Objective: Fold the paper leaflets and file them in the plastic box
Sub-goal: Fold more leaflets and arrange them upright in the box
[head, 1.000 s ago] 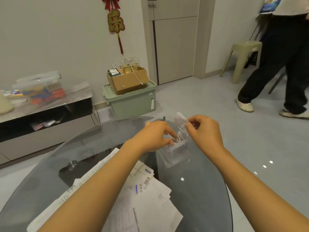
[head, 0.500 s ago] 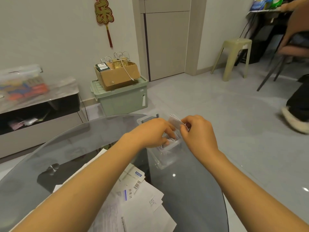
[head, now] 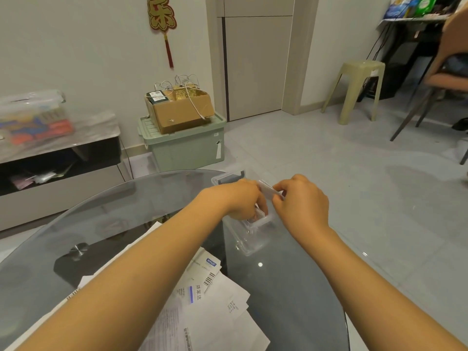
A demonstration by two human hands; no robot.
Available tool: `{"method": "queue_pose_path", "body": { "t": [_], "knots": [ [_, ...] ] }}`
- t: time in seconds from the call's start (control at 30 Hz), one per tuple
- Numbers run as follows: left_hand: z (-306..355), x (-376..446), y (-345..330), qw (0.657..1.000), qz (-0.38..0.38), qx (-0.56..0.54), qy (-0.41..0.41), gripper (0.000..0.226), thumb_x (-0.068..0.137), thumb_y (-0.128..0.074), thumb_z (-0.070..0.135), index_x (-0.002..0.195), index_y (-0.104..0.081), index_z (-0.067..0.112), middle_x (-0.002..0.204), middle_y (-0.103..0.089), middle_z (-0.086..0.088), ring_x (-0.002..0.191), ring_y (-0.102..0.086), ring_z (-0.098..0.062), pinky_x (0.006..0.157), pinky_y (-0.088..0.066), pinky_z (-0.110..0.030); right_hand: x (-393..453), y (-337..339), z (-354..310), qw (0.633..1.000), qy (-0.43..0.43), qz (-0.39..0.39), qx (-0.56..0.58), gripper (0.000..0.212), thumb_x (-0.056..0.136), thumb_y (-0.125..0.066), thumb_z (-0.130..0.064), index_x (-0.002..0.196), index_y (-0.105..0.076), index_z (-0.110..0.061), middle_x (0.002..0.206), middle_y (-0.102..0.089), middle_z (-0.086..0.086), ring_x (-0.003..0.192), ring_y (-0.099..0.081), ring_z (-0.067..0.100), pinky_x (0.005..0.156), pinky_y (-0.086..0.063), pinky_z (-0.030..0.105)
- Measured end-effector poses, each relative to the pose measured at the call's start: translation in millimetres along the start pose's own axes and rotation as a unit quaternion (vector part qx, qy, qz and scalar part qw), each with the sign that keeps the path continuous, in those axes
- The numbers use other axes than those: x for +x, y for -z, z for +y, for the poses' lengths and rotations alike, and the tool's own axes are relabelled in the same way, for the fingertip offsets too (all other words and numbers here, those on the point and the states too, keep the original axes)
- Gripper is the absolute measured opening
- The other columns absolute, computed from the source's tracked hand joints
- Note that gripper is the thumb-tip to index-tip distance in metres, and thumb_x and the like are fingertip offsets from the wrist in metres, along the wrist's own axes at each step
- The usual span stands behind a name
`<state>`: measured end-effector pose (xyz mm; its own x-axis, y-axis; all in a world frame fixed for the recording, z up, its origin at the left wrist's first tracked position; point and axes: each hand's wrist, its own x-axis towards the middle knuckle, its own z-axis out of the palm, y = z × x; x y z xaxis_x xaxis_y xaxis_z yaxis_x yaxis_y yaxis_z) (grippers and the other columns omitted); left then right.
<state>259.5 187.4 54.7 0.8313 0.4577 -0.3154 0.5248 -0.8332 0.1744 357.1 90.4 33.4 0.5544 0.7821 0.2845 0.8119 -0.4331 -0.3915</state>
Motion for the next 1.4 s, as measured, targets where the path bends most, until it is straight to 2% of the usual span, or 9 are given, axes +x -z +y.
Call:
{"method": "queue_pose_path", "body": {
  "t": [0.23,0.47,0.53,0.63,0.83,1.07,1.2,1.33,1.4],
  "knots": [
    [-7,-6,0,0.997,0.005,-0.073,0.024,0.034,0.085,-0.062,0.014,0.114,-0.065,0.031,0.115,-0.061,0.006,0.11,-0.055,-0.017,0.094,-0.047,-0.033,7,6,-7,0.998,-0.004,-0.018,-0.054,0.026,0.089,-0.056,-0.021,0.109,-0.065,-0.036,0.108,-0.06,-0.004,0.095,-0.058,0.02,0.066,-0.032,0.025],
    [-13,-4,-1,0.991,0.095,-0.09,0.025,0.034,0.074,-0.077,0.023,0.103,-0.058,0.024,0.101,-0.051,0.006,0.101,-0.055,-0.017,0.08,-0.044,-0.027,14,5,-9,0.996,-0.008,-0.076,-0.048,0.029,0.08,-0.065,-0.018,0.104,-0.055,-0.031,0.102,-0.053,-0.002,0.085,-0.053,0.021,0.065,-0.033,0.027],
    [-14,-4,-1,0.988,0.12,-0.093,0.027,0.044,0.072,-0.08,0.025,0.104,-0.049,0.024,0.108,-0.047,0.004,0.101,-0.053,-0.019,0.079,-0.044,-0.028,17,2,-7,0.992,-0.038,-0.117,-0.01,0.033,0.077,-0.068,-0.016,0.1,-0.047,-0.026,0.093,-0.052,-0.002,0.079,-0.052,0.02,0.06,-0.033,0.027],
    [-12,-4,-2,0.99,0.115,-0.084,0.023,0.06,0.072,-0.08,0.023,0.122,-0.047,0.023,0.124,-0.047,0.002,0.11,-0.052,-0.019,0.089,-0.047,-0.034,24,1,1,0.978,-0.074,-0.176,0.083,0.038,0.073,-0.072,-0.016,0.101,-0.046,-0.02,0.076,-0.05,-0.003,0.072,-0.051,0.018,0.056,-0.036,0.027],
    [-7,-5,-1,0.997,0.07,-0.04,-0.008,0.045,0.083,-0.068,0.018,0.126,-0.059,0.027,0.124,-0.055,0.002,0.109,-0.054,-0.02,0.09,-0.047,-0.03,26,14,13,0.934,-0.103,-0.239,0.245,0.026,0.078,-0.072,-0.02,0.101,-0.059,-0.019,0.091,-0.064,0.005,0.077,-0.057,0.02,0.064,-0.044,0.029],
    [-6,-7,1,1.0,0.015,-0.016,0.0,0.05,0.086,-0.062,0.02,0.131,-0.052,0.038,0.13,-0.052,0.003,0.11,-0.055,-0.021,0.095,-0.048,-0.037,21,-3,4,0.949,-0.114,-0.223,0.192,0.026,0.079,-0.063,-0.007,0.104,-0.058,-0.009,0.092,-0.06,0.006,0.083,-0.056,0.022,0.075,-0.048,0.033],
    [-10,-8,2,0.998,0.046,-0.047,0.024,0.054,0.082,-0.069,0.022,0.131,-0.05,0.032,0.133,-0.051,0.004,0.119,-0.051,-0.018,0.092,-0.043,-0.028,22,1,2,0.925,-0.141,-0.23,0.267,0.014,0.082,-0.062,-0.009,0.095,-0.058,-0.011,0.077,-0.053,0.0,0.066,-0.047,0.013,0.054,-0.035,0.022],
    [-12,-8,6,0.996,0.065,-0.046,0.025,0.036,0.084,-0.068,0.017,0.116,-0.062,0.031,0.125,-0.057,0.004,0.113,-0.055,-0.017,0.086,-0.043,-0.027,23,-4,3,0.931,-0.15,-0.203,0.265,0.024,0.078,-0.061,-0.002,0.1,-0.061,-0.013,0.083,-0.057,0.001,0.082,-0.054,0.02,0.072,-0.044,0.029],
    [-10,-7,5,0.996,0.073,-0.049,0.019,0.027,0.083,-0.067,0.014,0.105,-0.067,0.029,0.115,-0.063,0.005,0.105,-0.059,-0.015,0.081,-0.046,-0.026,23,-8,3,0.929,-0.156,-0.198,0.271,0.027,0.078,-0.059,0.002,0.101,-0.06,-0.013,0.081,-0.056,0.0,0.081,-0.053,0.021,0.072,-0.043,0.029]
  ]
}}
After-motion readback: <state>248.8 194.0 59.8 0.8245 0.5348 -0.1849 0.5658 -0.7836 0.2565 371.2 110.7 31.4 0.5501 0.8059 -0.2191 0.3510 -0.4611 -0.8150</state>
